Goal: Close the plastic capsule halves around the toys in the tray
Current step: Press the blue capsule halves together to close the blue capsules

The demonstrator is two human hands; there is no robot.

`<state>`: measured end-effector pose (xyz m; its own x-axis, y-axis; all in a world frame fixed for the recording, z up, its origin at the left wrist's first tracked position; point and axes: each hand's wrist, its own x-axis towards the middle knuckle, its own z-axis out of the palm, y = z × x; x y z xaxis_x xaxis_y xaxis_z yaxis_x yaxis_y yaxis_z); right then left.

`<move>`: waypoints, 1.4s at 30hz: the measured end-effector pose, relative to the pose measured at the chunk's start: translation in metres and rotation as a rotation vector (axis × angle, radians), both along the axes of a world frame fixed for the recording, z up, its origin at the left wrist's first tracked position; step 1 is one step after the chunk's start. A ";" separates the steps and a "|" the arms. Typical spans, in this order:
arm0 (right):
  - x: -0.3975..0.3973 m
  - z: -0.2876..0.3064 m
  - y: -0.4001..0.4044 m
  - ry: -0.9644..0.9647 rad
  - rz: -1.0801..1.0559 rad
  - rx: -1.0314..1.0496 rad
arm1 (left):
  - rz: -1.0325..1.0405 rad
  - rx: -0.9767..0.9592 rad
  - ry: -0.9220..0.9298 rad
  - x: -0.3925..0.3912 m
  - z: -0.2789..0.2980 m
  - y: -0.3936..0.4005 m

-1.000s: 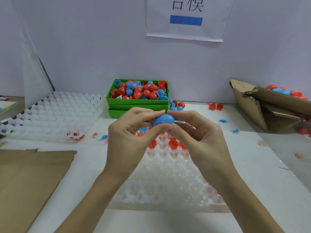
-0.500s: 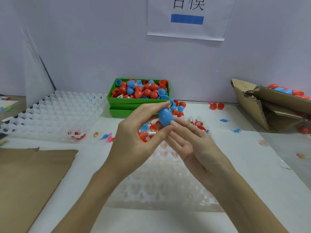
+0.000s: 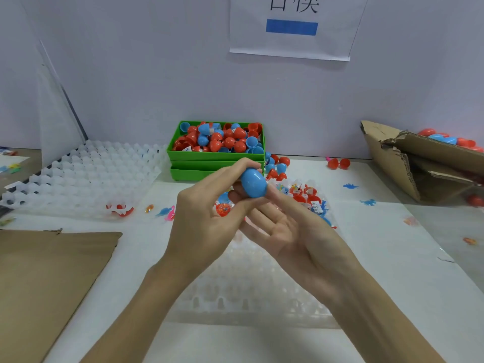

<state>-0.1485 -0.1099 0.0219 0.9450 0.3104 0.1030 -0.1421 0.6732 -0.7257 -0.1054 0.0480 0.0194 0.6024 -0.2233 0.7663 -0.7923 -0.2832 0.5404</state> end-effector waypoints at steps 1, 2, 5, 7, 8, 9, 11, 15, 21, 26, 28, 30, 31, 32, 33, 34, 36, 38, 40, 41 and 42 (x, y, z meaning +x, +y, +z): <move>0.000 0.000 0.001 -0.008 0.009 0.002 | -0.034 -0.022 0.044 0.000 0.000 0.000; 0.000 0.001 0.001 -0.017 0.012 0.002 | -0.078 -0.045 0.091 0.000 -0.001 0.000; 0.001 0.001 -0.001 -0.036 0.010 0.034 | -0.211 -0.107 0.192 0.000 -0.001 -0.002; 0.001 0.001 -0.002 -0.027 0.008 0.060 | -0.288 -0.133 0.218 0.000 0.000 -0.003; 0.001 0.000 -0.002 -0.024 0.012 0.066 | -0.319 -0.151 0.232 -0.001 0.000 -0.003; 0.001 0.000 -0.001 -0.022 0.018 0.073 | -0.346 -0.177 0.251 -0.002 0.000 -0.003; 0.002 -0.001 -0.001 -0.015 0.026 0.091 | -0.389 -0.244 0.297 -0.006 0.000 -0.006; 0.002 -0.002 0.003 -0.006 0.009 0.115 | -0.370 -0.313 0.308 -0.013 0.001 -0.013; 0.000 -0.004 0.011 -0.020 -0.044 0.156 | -0.307 -0.307 0.295 -0.016 -0.002 -0.015; -0.003 -0.004 0.010 -0.031 -0.064 0.160 | -0.304 -0.302 0.310 -0.014 -0.004 -0.014; -0.002 -0.003 0.008 -0.044 -0.129 0.117 | -0.360 -0.303 0.336 -0.013 -0.003 -0.015; -0.001 -0.001 0.005 -0.104 -0.318 -0.096 | -0.423 -0.279 0.401 -0.009 -0.003 -0.015; -0.001 -0.001 0.003 -0.163 -0.457 -0.277 | -0.444 -0.271 0.448 -0.007 -0.004 -0.015; -0.001 0.000 0.001 -0.244 -0.603 -0.463 | -0.465 -0.277 0.506 -0.005 -0.005 -0.016; -0.001 0.000 0.000 -0.338 -0.732 -0.624 | -0.490 -0.298 0.571 -0.004 -0.006 -0.017; -0.001 -0.001 -0.001 -0.435 -0.833 -0.758 | -0.510 -0.328 0.630 -0.004 -0.007 -0.018; 0.000 -0.004 -0.002 -0.604 -0.985 -1.006 | -0.526 -0.396 0.713 -0.004 -0.007 -0.020; 0.002 -0.009 -0.003 -0.707 -1.075 -1.177 | -0.535 -0.457 0.787 -0.003 -0.008 -0.020; 0.004 -0.012 -0.004 -0.761 -1.116 -1.281 | -0.556 -0.509 0.857 -0.001 -0.007 -0.018; 0.004 -0.012 -0.005 -0.782 -1.128 -1.316 | -0.578 -0.530 0.888 0.000 -0.006 -0.016; 0.004 -0.012 -0.005 -0.804 -1.124 -1.337 | -0.601 -0.545 0.913 0.000 -0.006 -0.015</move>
